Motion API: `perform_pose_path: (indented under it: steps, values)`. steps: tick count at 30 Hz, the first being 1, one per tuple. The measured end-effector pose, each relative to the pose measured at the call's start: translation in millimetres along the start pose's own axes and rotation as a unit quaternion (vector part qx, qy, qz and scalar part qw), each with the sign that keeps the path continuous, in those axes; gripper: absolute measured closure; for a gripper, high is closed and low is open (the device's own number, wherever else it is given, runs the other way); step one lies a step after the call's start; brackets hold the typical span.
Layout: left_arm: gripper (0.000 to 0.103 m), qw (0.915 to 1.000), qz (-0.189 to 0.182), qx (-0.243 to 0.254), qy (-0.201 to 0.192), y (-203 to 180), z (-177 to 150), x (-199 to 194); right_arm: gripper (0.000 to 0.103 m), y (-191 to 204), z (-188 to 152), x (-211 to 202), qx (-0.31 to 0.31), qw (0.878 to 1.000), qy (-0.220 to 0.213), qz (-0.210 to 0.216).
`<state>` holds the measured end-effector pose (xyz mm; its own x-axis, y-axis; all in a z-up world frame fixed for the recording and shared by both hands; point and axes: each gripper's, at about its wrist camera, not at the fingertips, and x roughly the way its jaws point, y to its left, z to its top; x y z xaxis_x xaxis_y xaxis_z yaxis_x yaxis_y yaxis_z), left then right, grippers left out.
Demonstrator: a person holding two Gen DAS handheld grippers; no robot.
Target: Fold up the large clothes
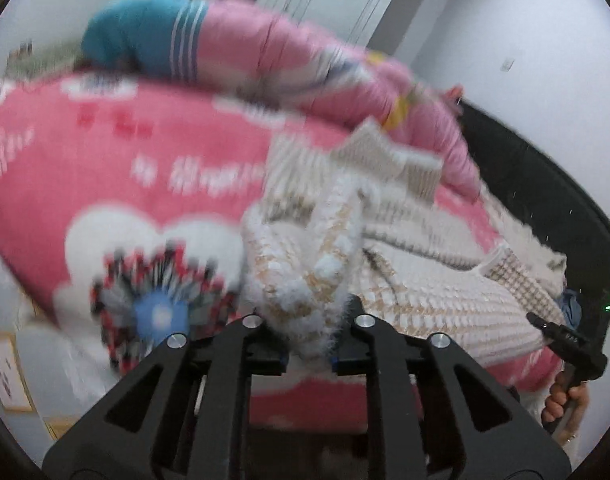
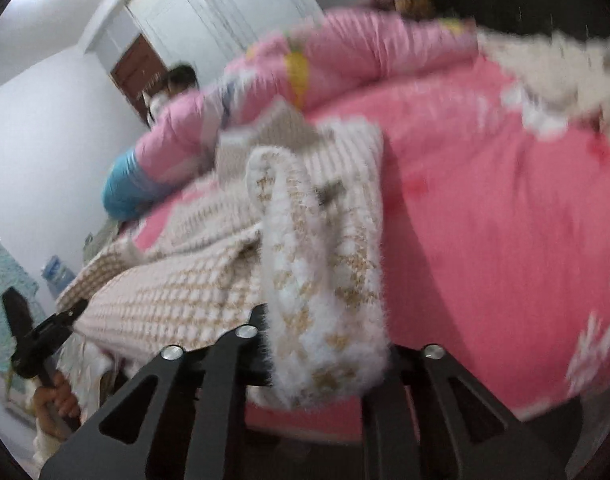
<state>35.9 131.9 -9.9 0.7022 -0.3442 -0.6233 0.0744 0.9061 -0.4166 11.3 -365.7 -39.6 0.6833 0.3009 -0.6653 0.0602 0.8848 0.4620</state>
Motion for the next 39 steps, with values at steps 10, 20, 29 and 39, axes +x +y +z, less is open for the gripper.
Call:
perform_pose_path:
  steps: [10, 20, 29, 39]
  values:
    - [0.07, 0.9919, 0.027, -0.101, -0.073, 66.9, -10.9, -36.6, 0.063, -64.8, -24.8, -67.2, 0.099, 0.991, -0.07, -0.058]
    - [0.061, 0.9847, -0.143, 0.097, 0.022, -58.9, -19.7, 12.0, 0.063, 85.6, -2.7, 11.3, -0.13, 0.991, 0.009, 0.023]
    - [0.058, 0.9848, -0.093, 0.129, 0.069, -71.7, -35.1, 87.3, 0.062, 101.3, -7.5, 94.1, -0.162, 0.98, 0.112, -0.01]
    - [0.046, 0.991, 0.012, 0.132, -0.015, -29.1, 21.7, 67.4, 0.057, 48.2, 44.5, 48.7, -0.11, 0.985, 0.005, -0.13]
